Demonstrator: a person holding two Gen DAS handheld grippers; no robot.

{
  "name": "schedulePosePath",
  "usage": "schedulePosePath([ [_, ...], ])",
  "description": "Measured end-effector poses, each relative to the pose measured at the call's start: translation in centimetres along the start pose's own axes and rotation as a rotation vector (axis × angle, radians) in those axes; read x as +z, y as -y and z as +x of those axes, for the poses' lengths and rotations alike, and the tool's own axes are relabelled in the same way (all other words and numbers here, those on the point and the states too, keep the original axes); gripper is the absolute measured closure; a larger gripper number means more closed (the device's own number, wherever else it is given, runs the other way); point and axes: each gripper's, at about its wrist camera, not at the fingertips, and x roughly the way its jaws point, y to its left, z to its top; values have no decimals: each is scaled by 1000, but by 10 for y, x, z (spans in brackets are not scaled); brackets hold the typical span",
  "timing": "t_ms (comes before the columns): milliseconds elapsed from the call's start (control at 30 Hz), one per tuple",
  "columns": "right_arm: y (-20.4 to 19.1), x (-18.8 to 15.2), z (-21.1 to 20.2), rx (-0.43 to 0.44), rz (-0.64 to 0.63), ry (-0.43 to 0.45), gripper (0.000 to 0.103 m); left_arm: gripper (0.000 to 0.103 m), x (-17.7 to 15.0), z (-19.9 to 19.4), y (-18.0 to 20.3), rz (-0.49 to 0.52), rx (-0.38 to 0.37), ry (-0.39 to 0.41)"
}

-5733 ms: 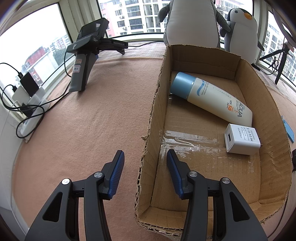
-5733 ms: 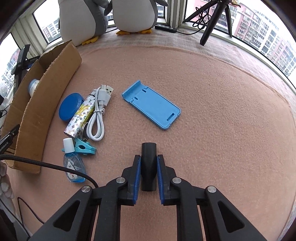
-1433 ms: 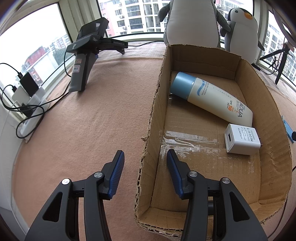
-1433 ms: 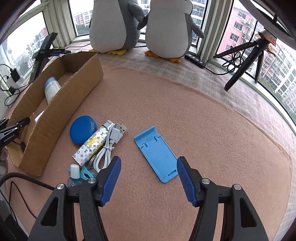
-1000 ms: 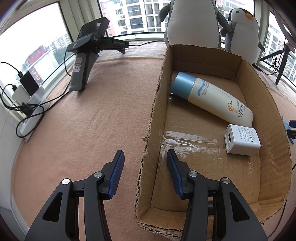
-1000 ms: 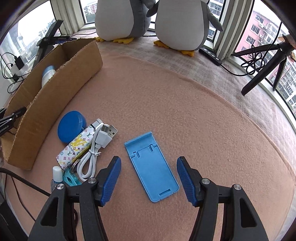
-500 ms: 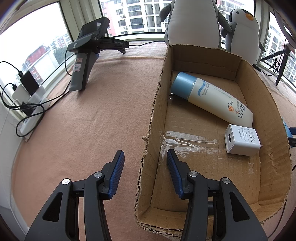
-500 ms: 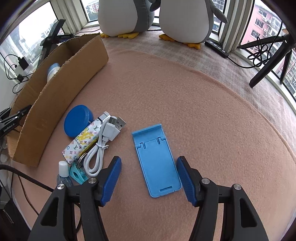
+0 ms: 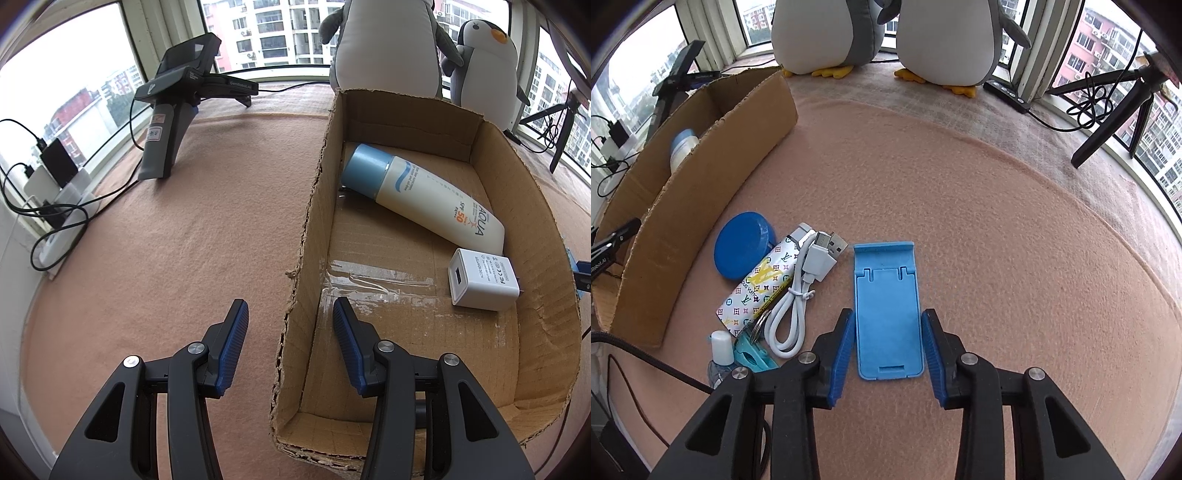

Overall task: Organize rigid objects
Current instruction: 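Grasp the blue phone stand with the right gripper, then carry the blue phone stand into the box and open the right gripper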

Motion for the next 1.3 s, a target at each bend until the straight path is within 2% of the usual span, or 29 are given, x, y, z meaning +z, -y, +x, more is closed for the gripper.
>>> schedulePosePath([
  [300, 4, -16, -18, -25, 71, 51, 70, 56, 0, 0, 0, 1, 0, 0],
  [500, -5, -10, -48, 0, 93, 119, 70, 56, 0, 0, 0, 1, 0, 0],
  [800, -64, 16, -89, 92, -9, 213, 70, 56, 0, 0, 0, 2, -1, 2],
  [1100, -125, 26, -90, 177, -129, 206, 70, 56, 0, -1, 0, 1, -2, 1],
  [1300, -153, 24, -78, 208, -176, 182, 70, 56, 0, -1, 0, 1, -1, 1],
])
